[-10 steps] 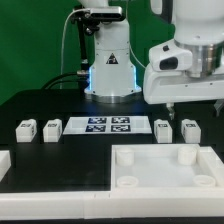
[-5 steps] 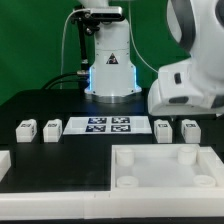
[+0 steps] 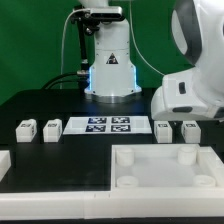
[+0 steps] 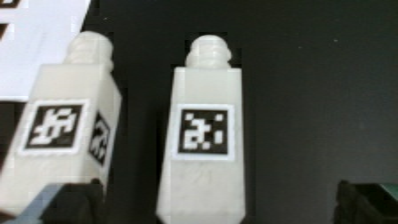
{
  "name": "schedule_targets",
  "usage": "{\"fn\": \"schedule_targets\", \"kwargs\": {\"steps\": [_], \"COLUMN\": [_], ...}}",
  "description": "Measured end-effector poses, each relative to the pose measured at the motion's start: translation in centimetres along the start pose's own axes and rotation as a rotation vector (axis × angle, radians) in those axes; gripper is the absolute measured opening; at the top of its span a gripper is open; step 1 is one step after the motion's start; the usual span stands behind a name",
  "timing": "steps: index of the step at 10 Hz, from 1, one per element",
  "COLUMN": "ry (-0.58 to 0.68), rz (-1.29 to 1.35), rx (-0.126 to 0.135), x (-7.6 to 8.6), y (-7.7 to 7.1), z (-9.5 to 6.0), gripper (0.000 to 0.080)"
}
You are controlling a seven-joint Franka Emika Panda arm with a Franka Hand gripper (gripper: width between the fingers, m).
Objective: Assemble one leg
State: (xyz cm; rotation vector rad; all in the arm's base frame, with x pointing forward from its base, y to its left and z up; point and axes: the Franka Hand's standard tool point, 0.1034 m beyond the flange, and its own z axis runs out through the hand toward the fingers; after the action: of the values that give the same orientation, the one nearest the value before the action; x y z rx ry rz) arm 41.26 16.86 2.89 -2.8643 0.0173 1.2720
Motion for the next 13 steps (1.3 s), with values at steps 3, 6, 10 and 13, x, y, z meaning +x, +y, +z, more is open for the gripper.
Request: {"fn": "schedule_targets", "kwargs": {"steps": [3, 6, 10, 13], "ry": [0.0, 0.004, 0.004, 0.004], "rz": [-0.003, -0.008, -0.008, -0.008], "rx": [-0.009, -0.011, -0.011, -0.011], "x": [0.0, 0.2, 0.2, 0.2], "y": [-0.2, -0.3, -0.3, -0.3], "z": [2.2, 2.7, 2.7, 2.7], "gripper": [0.0649, 0.0649, 0.0387, 0.0289]}}
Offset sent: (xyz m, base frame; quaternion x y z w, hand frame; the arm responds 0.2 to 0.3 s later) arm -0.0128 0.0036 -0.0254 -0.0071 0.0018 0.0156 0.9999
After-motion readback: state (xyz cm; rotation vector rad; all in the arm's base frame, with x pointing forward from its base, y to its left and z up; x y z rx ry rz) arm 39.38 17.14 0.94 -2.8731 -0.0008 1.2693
